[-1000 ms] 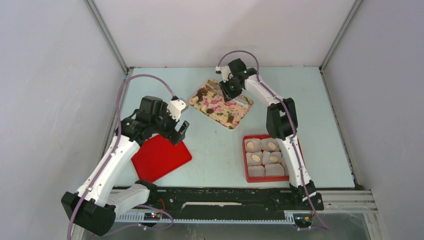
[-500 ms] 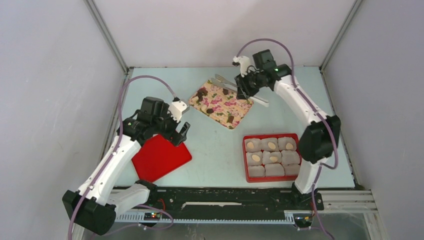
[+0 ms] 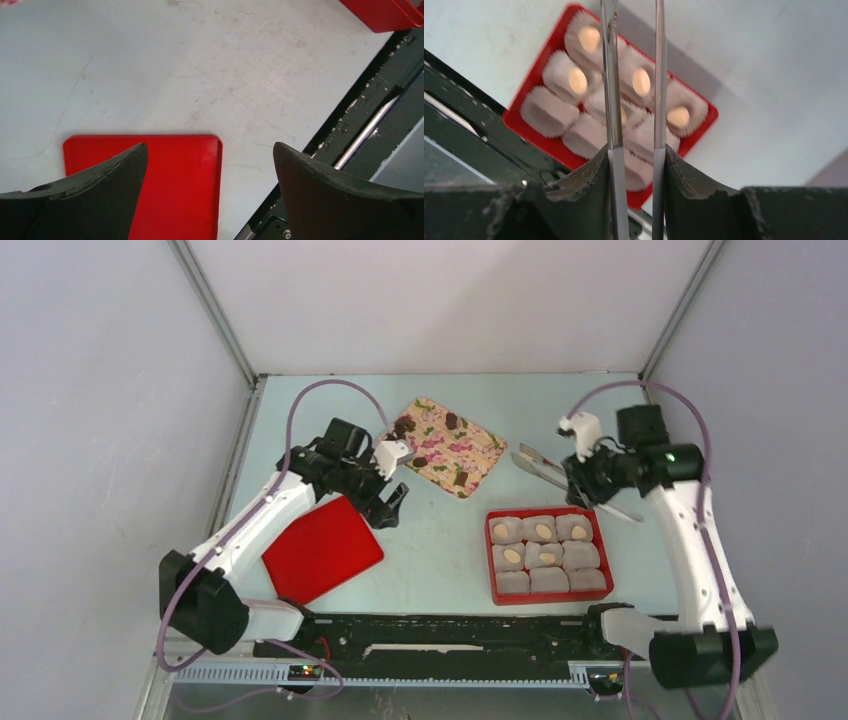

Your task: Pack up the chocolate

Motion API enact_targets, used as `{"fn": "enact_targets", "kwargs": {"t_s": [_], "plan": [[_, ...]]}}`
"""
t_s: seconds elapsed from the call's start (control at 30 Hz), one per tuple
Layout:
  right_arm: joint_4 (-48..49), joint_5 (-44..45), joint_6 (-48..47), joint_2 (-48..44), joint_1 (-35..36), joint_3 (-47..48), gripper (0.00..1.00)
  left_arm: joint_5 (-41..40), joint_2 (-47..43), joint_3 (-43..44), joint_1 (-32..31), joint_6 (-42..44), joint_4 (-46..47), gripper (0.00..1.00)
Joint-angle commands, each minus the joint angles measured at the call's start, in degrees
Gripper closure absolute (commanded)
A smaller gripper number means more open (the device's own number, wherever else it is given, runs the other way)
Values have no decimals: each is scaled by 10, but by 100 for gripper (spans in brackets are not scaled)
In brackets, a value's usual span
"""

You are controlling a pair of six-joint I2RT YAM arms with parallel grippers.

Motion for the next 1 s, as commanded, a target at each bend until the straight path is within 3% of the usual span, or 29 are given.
{"fn": "enact_targets", "kwargs": {"t_s": [0.0, 0.17, 0.43, 0.97], "plan": [[-98, 18, -105, -87, -71, -60, 74, 33, 32, 47, -29, 21, -21, 2], [-142, 53, -177, -157, -150, -145, 73, 33, 56, 61, -42, 18, -28, 2], [-156, 111, -284, -184, -252, -198, 73, 28, 57, 52, -48, 18, -28, 2], [-181, 130, -331, -142, -293, -219, 68, 22, 45, 41, -51, 21, -25, 2]]}}
